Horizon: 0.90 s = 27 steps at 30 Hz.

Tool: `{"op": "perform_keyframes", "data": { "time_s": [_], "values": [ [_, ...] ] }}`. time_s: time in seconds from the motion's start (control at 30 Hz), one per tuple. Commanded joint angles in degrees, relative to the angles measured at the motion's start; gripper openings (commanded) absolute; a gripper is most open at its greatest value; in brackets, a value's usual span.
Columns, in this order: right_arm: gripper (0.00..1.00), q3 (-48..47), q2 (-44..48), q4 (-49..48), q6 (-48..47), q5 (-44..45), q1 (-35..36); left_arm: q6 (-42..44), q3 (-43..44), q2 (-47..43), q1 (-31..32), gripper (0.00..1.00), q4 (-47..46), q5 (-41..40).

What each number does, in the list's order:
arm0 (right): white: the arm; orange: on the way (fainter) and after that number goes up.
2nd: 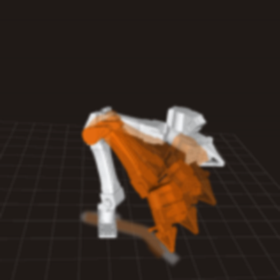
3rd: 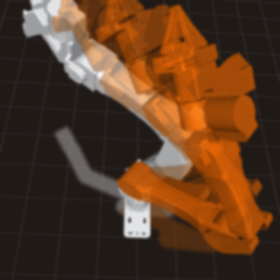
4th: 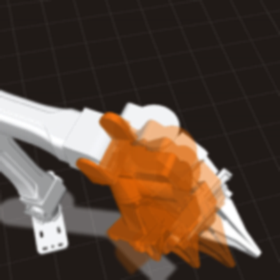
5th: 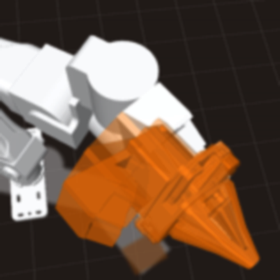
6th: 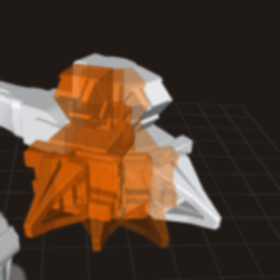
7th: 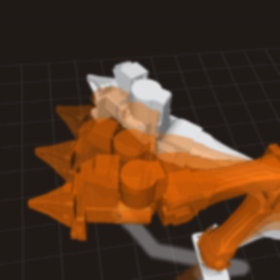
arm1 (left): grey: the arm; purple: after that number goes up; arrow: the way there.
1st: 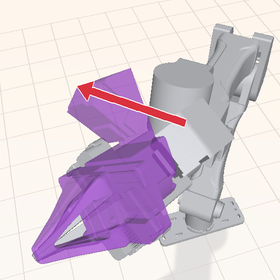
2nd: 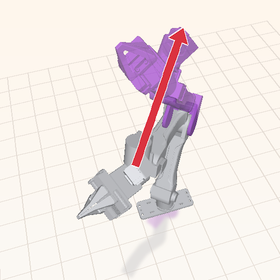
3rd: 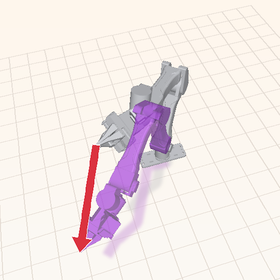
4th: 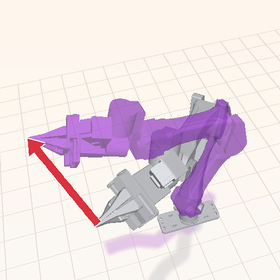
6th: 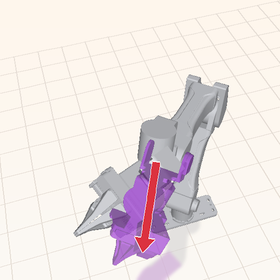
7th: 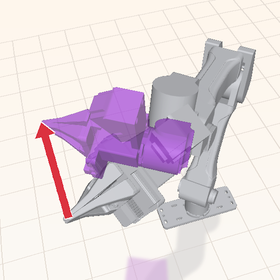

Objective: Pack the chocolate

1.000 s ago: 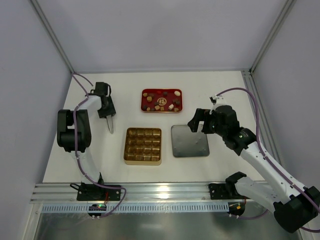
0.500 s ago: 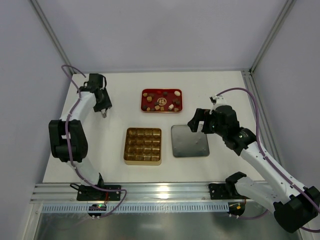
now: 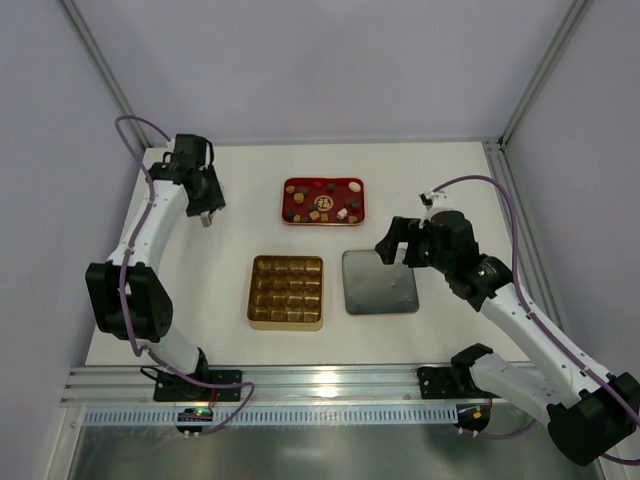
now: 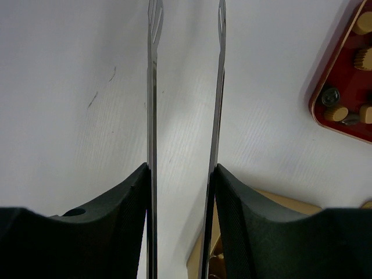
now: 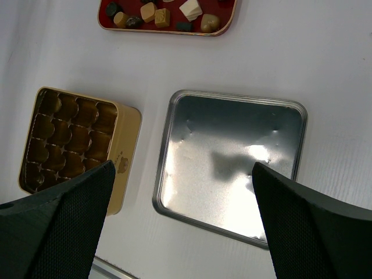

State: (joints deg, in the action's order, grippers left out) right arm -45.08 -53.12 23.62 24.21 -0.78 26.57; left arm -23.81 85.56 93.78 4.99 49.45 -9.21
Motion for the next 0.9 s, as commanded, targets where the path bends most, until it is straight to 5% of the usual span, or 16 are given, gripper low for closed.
{"op": "perform_keyframes", "data": {
  "time_s": [0.0, 0.5, 0.87],
  "values": [
    [1.00, -0.80, 0.13, -2.35, 0.75, 0.25, 0.24, 0.08, 3.56, -3.77, 1.41, 0.47, 3.45, 1.56],
    [1.00, -0.54, -0.22, -2.35, 1.46, 0.51, 0.24, 0.52, 12.00, -4.92, 10.38, 0.47, 9.61, 3.76],
    [1.00, -0.54, 0.65, -1.12, 1.63, 2.53, 0.24, -1.06, 19.02, 3.33, 19.79, 0.47, 9.52, 3.59]
  ]
}}
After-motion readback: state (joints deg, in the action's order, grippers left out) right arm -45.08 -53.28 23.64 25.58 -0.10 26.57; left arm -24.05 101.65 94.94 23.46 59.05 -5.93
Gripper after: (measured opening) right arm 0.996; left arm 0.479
